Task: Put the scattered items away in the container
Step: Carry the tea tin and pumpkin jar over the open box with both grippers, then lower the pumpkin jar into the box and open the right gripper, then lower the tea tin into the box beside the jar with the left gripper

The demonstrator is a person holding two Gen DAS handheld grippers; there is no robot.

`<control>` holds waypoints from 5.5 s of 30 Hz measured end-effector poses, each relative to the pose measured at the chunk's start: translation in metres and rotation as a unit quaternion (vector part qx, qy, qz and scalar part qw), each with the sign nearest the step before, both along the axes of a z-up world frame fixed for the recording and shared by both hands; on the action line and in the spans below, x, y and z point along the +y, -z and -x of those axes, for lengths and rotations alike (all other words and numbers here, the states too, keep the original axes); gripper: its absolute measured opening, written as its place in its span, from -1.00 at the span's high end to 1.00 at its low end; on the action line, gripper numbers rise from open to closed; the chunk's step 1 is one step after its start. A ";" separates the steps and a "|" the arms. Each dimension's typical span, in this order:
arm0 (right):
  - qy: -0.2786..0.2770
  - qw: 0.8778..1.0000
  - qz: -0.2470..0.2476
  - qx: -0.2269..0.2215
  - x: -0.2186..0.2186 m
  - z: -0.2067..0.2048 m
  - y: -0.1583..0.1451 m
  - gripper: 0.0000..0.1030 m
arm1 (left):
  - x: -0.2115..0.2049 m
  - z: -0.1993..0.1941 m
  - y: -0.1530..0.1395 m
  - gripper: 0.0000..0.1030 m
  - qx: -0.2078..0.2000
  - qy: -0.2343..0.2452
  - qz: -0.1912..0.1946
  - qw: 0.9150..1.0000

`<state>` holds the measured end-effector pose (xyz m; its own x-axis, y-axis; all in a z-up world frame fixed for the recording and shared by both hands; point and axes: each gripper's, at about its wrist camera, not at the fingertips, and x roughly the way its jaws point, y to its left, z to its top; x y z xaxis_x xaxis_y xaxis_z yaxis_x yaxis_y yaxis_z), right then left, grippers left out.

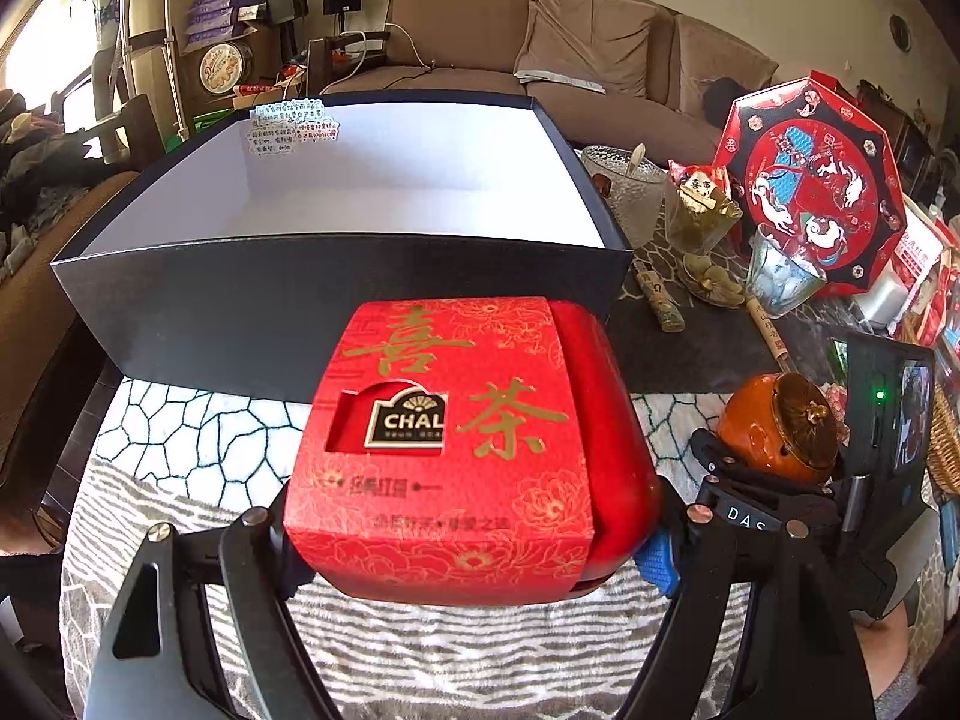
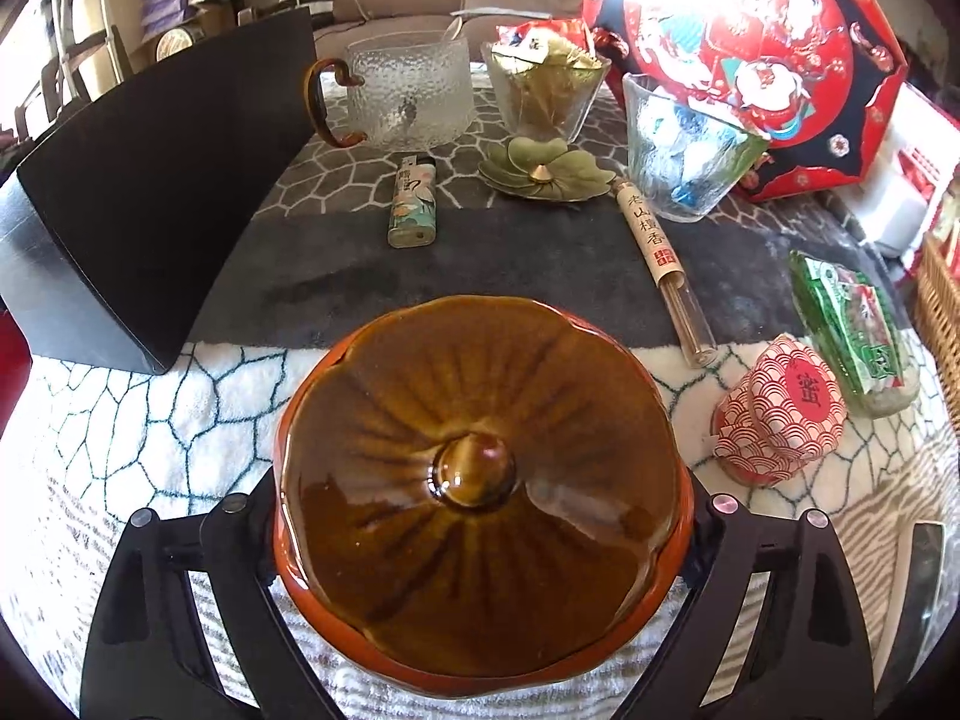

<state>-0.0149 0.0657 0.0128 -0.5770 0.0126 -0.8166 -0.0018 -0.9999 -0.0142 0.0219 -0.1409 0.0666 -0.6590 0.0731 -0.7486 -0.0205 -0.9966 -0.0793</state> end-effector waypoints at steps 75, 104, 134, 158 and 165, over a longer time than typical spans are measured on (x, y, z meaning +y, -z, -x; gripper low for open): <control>-0.020 0.988 -0.012 -0.152 -0.242 0.278 -0.011 -0.77 | -0.172 0.274 -0.028 -0.58 -0.097 -0.051 0.092 0.990; -0.136 0.985 -0.067 -0.083 -0.244 0.230 -0.120 -0.88 | -0.174 0.277 -0.028 -0.58 -0.107 -0.066 0.060 0.990; -0.200 0.979 0.015 -0.028 -0.212 0.199 -0.141 -0.88 | -0.141 0.299 -0.001 -0.60 -0.160 -0.035 0.069 0.984; -0.156 0.984 0.054 -0.065 -0.177 0.216 -0.153 -0.55 | -0.126 0.301 0.006 -0.59 -0.171 0.000 0.054 0.984; -0.165 0.983 0.046 -0.070 -0.173 0.203 -0.144 -0.55 | -0.105 0.301 0.004 -0.59 -0.174 -0.038 0.057 0.982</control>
